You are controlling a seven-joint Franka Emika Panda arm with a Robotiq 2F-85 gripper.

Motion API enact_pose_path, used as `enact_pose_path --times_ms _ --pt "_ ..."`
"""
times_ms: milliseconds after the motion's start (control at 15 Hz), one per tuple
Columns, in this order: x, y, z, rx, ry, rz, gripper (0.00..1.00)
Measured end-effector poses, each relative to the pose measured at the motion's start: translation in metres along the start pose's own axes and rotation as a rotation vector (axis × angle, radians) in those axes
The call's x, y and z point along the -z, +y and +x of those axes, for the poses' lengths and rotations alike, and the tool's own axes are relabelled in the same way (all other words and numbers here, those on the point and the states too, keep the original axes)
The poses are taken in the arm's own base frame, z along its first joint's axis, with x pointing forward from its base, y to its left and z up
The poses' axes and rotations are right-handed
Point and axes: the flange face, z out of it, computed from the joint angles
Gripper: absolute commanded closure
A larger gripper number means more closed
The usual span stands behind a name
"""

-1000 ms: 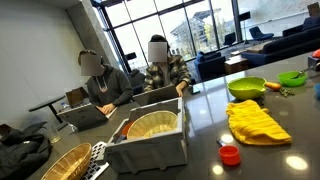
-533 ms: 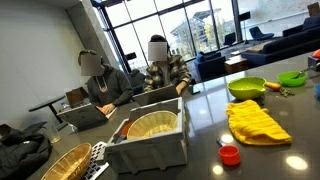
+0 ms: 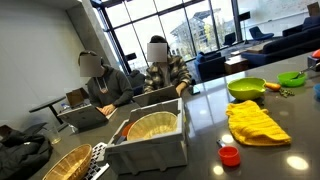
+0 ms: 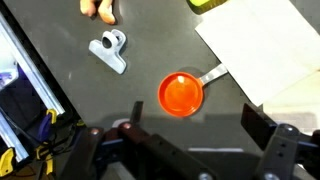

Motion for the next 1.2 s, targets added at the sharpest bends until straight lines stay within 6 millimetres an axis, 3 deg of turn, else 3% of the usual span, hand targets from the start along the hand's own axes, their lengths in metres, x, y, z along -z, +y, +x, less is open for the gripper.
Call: enact_pose_path --times_ms 200,333,600,867,1067,1200 --pt "-0.018 -0.010 0.033 -0.012 -0.021 -0.040 0.00" --pt "-0.020 -0.014 0.050 -0.039 -0.006 -0.030 0.00" --pt "0.006 -0.016 0.078 -0.139 0.082 0.066 0.00" --pt "0.038 -0.017 0.091 -0.256 0.201 0.204 0.00" --pt "0.040 -0.017 0.092 -0.330 0.292 0.210 0.00" --pt "0.031 -0.018 0.092 -0.348 0.370 0.166 0.00"
